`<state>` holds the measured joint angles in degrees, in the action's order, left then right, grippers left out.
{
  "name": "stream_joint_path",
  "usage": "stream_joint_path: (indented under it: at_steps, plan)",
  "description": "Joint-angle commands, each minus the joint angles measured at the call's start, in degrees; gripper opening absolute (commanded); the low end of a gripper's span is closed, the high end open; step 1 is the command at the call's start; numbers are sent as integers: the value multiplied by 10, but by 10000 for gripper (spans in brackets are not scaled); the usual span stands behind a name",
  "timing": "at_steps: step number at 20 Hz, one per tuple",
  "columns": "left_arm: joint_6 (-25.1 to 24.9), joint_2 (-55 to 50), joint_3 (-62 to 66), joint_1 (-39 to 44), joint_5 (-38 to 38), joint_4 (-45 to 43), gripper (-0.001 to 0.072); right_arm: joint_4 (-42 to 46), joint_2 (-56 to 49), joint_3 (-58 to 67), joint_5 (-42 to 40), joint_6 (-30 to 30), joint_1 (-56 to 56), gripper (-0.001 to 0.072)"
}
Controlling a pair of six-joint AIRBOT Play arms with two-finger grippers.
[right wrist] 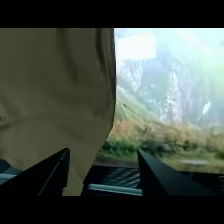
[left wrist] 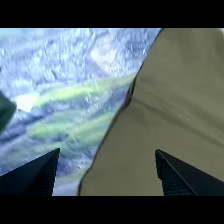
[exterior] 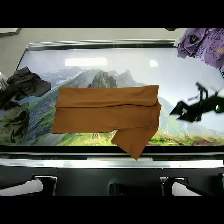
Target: Fold the clothes and pants, and hang the long-sleeved shirts on hangers.
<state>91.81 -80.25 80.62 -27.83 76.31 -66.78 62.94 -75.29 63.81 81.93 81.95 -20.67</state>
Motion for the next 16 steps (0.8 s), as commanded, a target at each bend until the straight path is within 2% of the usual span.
stream_joint_path:
  at_steps: [1,4,7,10,13,16]
  plan:
    - [-19,94,-181,-39,-63,79,720,-74,124,-235,-60,-33,-12,498]
    - [-19,106,-235,-38,-60,79,720,-155,172,-360,-103,-52,-12,498]
    - [-18,106,-241,-38,-59,80,720,-214,175,-435,-138,-80,2,497]
    - [-18,106,-241,-38,-59,80,720,-239,175,-459,-219,-76,71,494]
    - [-18,106,-241,-38,-58,80,720,-264,171,-459,-309,-44,157,489]
    - [-18,106,-241,-39,-52,79,720,-273,142,-459,-350,-28,213,472]
